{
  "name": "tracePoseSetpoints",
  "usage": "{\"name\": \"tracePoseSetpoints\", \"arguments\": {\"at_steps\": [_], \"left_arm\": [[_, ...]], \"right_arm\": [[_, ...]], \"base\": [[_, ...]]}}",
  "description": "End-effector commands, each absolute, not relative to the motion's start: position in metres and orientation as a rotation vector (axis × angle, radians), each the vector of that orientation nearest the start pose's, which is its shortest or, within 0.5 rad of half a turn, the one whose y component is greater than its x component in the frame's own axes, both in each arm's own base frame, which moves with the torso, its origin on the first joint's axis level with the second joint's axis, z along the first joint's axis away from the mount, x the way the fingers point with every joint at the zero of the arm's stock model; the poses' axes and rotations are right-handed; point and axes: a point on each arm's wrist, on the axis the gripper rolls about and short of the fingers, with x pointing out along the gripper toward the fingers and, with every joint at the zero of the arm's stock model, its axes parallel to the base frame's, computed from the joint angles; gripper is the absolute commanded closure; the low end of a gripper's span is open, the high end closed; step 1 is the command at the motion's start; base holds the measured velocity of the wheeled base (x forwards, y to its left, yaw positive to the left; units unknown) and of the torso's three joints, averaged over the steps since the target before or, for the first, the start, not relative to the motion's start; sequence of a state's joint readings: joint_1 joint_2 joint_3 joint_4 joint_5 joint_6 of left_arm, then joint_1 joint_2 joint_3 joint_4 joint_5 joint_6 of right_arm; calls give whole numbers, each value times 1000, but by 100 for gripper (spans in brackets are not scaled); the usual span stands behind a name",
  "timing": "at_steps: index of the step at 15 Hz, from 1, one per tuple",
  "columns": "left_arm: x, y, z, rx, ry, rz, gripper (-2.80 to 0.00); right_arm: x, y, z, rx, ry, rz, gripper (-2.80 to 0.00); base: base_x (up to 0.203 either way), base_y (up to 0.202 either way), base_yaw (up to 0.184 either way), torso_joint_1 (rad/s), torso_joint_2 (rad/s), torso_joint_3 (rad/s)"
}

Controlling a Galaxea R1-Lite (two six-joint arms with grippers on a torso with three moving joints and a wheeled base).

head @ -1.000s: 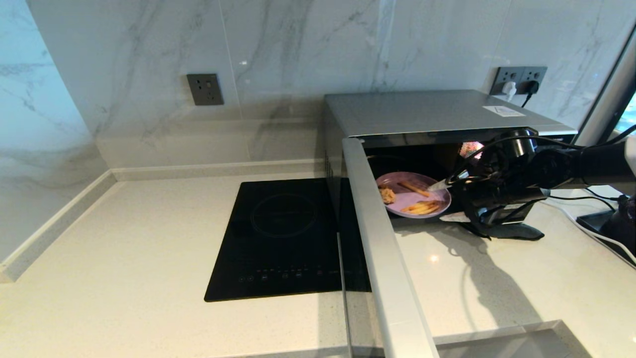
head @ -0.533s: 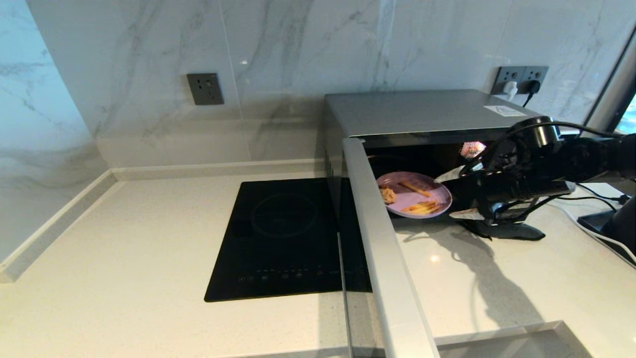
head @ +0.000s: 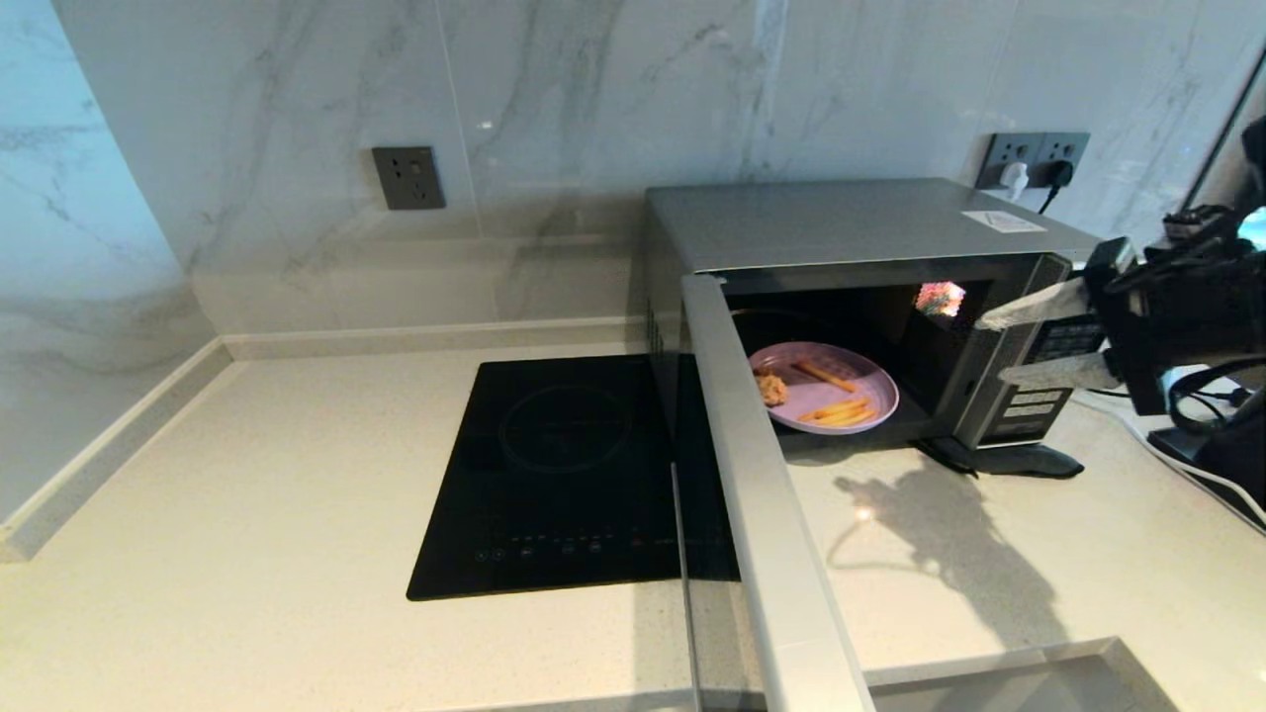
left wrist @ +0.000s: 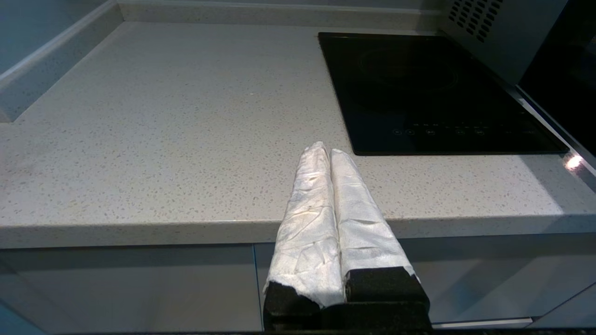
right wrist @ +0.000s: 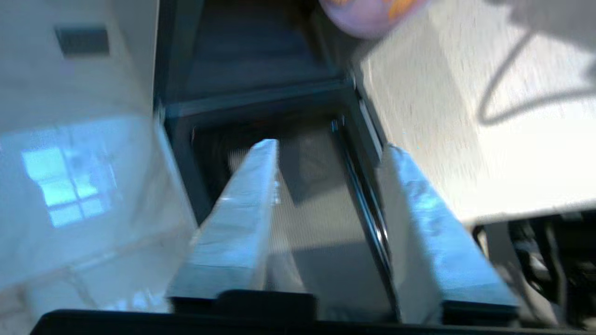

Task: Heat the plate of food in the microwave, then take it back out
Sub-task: Close the microwave oven

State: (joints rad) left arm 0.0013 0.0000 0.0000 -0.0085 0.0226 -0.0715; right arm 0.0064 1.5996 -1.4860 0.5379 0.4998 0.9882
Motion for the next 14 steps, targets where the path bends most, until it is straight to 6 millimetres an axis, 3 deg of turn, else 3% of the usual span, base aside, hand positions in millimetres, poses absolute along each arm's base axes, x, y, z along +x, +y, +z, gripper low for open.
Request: {"name": "tracePoseSetpoints", "arguments": {"at_steps": [1,8,11,14], "left_arm": [[-23,0,76,-72,-9,24,0],[-23,0,76,-72,-9,25,0],[-23,0,76,-72,-9,24,0],[-23,0,76,-72,-9,24,0]], "right_arm": [[231,27,323,1036,808,238,0],[182,119,366,843,939,694,0],[159,155,370,775,1078,813,0],[155,174,360,740,1172,824,0]], "base": [[0,0,0,0,0,0],[0,0,0,0,0,0],[0,0,0,0,0,0],[0,0,0,0,0,0]]}}
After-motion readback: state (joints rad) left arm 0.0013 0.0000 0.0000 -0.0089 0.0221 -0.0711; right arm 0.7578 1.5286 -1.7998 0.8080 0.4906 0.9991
